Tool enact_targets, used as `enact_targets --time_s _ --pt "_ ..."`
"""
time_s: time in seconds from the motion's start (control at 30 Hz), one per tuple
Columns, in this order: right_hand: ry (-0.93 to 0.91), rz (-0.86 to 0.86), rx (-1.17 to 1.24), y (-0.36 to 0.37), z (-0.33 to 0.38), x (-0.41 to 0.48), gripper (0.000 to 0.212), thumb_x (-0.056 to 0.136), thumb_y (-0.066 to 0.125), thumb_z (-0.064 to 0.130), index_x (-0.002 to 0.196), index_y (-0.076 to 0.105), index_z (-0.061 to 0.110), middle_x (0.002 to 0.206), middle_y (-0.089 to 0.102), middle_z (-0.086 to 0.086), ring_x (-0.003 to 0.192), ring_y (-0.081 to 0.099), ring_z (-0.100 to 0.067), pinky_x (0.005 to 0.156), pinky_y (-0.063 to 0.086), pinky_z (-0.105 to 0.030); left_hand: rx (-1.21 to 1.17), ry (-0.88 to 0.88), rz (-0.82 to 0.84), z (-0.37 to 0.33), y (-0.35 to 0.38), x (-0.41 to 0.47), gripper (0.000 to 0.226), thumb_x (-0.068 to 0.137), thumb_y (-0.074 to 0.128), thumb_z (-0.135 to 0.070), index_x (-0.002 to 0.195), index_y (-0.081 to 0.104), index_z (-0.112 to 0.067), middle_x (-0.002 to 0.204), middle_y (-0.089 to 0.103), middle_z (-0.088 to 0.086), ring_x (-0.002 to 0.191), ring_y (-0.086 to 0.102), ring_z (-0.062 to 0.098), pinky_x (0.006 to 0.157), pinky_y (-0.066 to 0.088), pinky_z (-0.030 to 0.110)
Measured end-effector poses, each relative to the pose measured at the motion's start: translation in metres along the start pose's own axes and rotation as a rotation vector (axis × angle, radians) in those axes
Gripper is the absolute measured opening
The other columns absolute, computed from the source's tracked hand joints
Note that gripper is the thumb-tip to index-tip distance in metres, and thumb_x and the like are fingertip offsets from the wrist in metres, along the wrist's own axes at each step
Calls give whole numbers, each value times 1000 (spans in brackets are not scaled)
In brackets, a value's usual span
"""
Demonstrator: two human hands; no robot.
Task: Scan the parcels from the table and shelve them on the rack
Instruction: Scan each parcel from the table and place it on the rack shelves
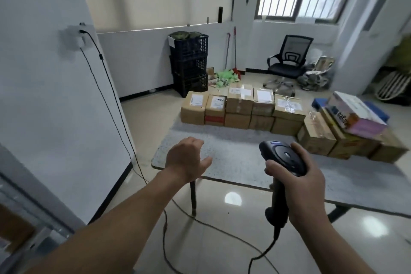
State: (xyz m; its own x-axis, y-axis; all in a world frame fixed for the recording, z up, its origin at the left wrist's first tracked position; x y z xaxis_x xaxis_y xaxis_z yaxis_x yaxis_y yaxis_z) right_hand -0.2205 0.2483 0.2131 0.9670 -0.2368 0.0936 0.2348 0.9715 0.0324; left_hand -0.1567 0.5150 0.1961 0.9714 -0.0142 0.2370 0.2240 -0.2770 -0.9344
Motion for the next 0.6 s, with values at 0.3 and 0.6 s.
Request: enact_targets --time_s 0.3,0.6 --pt "36 58 63 6 -25 111 67 78 84 12 131 54 39 121 64 -2 90 72 -33 64 58 -39 65 -56 45 -7 45 92 58 92 63 -53 136 58 -15 133 63 2 116 61 20 90 52 34" --pt "106 217 166 32 -33 235 69 77 83 8 137 54 28 118 67 -9 91 69 -48 61 55 -40 155 -224 98 1 67 167 57 92 56 -59 131 59 -17 131 61 0 114 59 20 90 54 37"
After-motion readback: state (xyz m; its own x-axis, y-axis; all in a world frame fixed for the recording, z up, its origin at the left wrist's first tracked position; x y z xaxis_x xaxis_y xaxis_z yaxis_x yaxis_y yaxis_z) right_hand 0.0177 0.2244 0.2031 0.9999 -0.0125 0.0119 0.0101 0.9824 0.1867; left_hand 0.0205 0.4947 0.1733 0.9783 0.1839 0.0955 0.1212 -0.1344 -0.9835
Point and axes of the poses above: each hand's wrist, its own x-axis towards the middle knuckle, its own y-axis out of the palm, z = x × y, the point moved 10 cm from there along x, towards the middle knuckle
